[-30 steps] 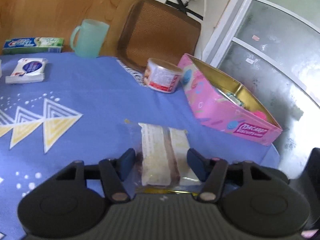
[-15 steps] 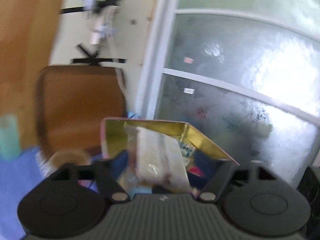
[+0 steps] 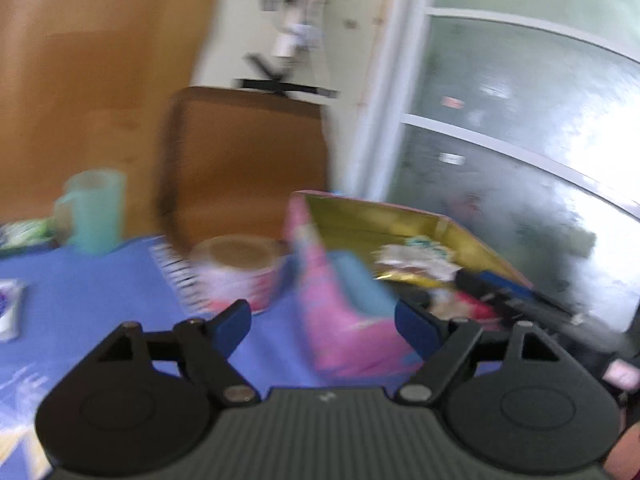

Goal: Organize soft objects
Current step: 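Carry the wafer bag into the pink tin and open the right tool, then move the right tool to the white wet-wipe packet and grasp it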

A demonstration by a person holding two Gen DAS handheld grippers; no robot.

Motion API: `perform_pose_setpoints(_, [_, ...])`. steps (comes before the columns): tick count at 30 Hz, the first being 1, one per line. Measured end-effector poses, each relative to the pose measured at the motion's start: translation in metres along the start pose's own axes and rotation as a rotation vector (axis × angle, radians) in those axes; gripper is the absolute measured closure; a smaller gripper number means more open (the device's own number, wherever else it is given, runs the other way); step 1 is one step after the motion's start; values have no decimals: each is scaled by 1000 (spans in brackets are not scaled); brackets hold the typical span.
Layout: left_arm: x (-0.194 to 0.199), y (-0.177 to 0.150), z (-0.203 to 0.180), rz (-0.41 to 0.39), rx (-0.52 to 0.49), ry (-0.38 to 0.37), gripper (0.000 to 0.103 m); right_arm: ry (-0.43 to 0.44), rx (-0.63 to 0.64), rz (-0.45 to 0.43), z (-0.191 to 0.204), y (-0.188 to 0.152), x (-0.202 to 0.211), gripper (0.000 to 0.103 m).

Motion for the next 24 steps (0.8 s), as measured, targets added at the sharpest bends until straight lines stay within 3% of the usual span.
perform_pose_setpoints(5, [52,-16,94,-60,117,202,21,190,28,55,51,6,-1,53])
perform_pose_setpoints(8, [79,-26,144,-98,141,338,21,332,53,148,93,6,-20,52])
perform_pose_setpoints(10, [94,-29,169,-135,160,377,20,414,59,223,126,6,-39,49])
perform_pose_setpoints(13, [123,-39,198,-220,267,362,20,489,84,293,182,5,-73,38])
perform_pose_setpoints(14, [134,-39,204,-268,309,331,20,511,93,306,202,4,-83,37])
perform_pose_setpoints(17, [146,-35,211,-352,346,333,19,553,126,343,259,1,-115,35])
perform_pose_setpoints(24, [157,-31,231,-389,432,272,20,543,195,469,352,-23,-187,26])
Point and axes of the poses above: each gripper's, at about its wrist camera, not at the fingertips, and x roughly against the way its jaws point, z to its left, y to its top, the point moved 2 cm from there along -x, roughly the way its jaws point, and after that the axes turned 7 degrees about x, right-handed, at the moved point
